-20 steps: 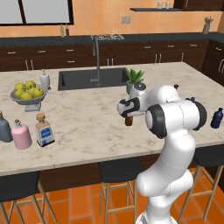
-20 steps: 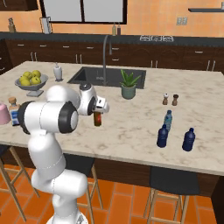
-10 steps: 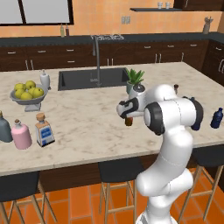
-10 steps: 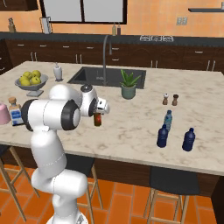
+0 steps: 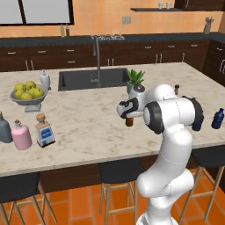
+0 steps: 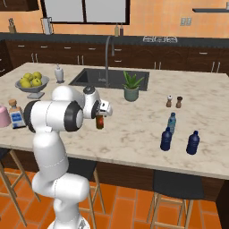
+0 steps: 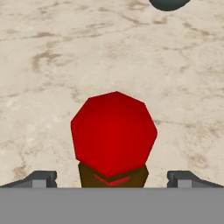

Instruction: Move the plastic bottles in the middle to the plastics group, and the glass bottles in the middle to the glass group.

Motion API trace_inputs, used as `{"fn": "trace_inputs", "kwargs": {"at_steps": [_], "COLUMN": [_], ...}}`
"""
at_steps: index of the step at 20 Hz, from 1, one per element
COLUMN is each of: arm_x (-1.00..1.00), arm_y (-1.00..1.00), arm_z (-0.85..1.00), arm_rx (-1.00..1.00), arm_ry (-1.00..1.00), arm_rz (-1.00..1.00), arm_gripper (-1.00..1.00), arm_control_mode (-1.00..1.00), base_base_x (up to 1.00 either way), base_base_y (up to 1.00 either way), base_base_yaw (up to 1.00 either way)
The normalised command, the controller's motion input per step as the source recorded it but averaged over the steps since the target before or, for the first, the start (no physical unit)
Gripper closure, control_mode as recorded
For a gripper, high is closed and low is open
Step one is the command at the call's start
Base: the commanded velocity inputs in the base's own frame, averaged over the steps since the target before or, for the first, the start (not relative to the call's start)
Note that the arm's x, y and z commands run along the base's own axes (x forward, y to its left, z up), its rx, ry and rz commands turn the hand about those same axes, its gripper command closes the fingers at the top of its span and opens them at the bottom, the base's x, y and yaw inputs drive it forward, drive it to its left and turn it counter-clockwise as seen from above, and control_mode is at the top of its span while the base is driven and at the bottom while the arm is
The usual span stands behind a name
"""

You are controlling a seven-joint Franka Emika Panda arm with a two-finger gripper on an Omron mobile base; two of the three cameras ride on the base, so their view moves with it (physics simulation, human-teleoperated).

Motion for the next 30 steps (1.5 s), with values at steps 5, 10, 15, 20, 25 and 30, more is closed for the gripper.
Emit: {"fn": "trace_inputs", "kwargs": {"at_steps": [5, 10, 15, 20, 25, 30], "arm_x": [0.0, 0.0, 0.0, 0.0, -0.16, -0.33], "arm_y": [0.0, 0.0, 0.0, 0.0, 0.11, 0.52], "arm_z": [-0.02, -0.03, 0.0, 0.01, 0.44, 0.62], "arm_rx": [0.0, 0.0, 0.0, 0.0, 0.05, 0.02], "arm_ry": [0.0, 0.0, 0.0, 0.0, -0.08, -0.06], "arm_rz": [0.0, 0.0, 0.0, 0.0, 0.02, 0.15], "arm_gripper": [-1.0, -1.0, 1.0, 1.0, 1.0, 1.0], "arm_control_mode": [-1.0, -1.0, -1.0, -1.0, -1.0, -1.0], "base_base_x": [0.0, 0.0, 0.0, 0.0, 0.0, 0.0], "base_base_y": [0.0, 0.0, 0.0, 0.0, 0.0, 0.0], "base_base_yaw": [0.0, 0.0, 0.0, 0.0, 0.0, 0.0]}}
